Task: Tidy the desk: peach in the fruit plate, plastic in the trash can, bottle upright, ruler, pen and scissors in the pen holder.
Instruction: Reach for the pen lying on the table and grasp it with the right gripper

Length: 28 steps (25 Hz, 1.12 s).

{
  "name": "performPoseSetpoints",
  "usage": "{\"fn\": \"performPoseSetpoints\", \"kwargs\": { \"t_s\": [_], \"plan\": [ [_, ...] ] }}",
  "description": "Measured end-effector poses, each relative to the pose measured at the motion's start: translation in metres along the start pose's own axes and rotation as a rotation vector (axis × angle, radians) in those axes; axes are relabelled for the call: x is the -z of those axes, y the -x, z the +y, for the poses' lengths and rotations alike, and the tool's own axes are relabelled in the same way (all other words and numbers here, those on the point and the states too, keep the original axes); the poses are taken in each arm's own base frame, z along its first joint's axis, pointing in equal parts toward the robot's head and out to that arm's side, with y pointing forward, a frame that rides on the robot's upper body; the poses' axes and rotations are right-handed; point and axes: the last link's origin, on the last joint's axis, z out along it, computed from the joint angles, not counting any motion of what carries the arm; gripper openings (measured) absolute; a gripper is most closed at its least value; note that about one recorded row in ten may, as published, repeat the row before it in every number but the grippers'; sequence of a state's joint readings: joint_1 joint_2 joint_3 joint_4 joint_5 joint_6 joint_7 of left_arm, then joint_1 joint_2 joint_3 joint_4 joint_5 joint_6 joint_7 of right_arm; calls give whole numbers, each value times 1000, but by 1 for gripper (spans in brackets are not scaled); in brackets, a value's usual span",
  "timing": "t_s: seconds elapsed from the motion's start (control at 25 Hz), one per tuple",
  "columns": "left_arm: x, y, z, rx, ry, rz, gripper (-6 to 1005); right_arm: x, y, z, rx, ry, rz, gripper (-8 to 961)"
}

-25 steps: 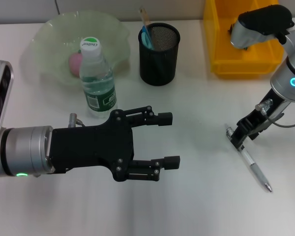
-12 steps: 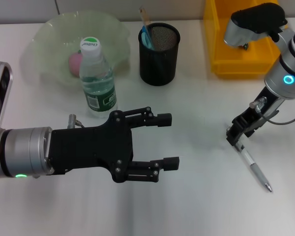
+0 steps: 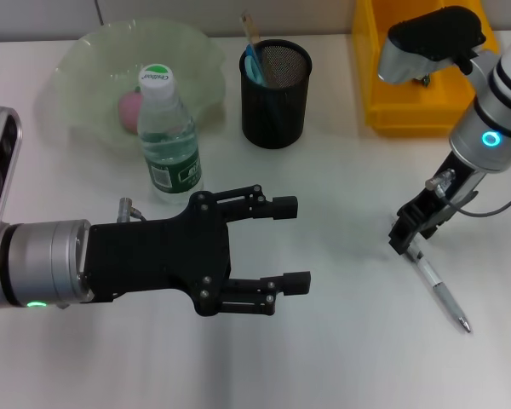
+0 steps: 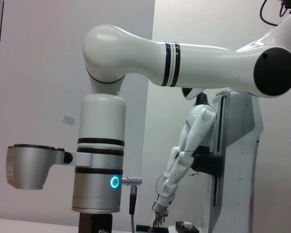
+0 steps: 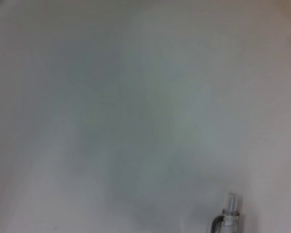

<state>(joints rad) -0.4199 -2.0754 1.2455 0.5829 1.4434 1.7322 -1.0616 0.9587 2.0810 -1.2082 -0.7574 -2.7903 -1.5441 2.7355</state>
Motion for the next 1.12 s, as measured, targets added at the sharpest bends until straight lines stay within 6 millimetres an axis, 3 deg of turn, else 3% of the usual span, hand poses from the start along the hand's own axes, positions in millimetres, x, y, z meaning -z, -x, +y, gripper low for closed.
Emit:
{"fn": "performPoseSetpoints", "kwargs": {
  "t_s": [1.12],
  "plan": [
    [-1,1,0,-3,0,0,800,-4,2,4,30,-21,26,428]
  ]
}}
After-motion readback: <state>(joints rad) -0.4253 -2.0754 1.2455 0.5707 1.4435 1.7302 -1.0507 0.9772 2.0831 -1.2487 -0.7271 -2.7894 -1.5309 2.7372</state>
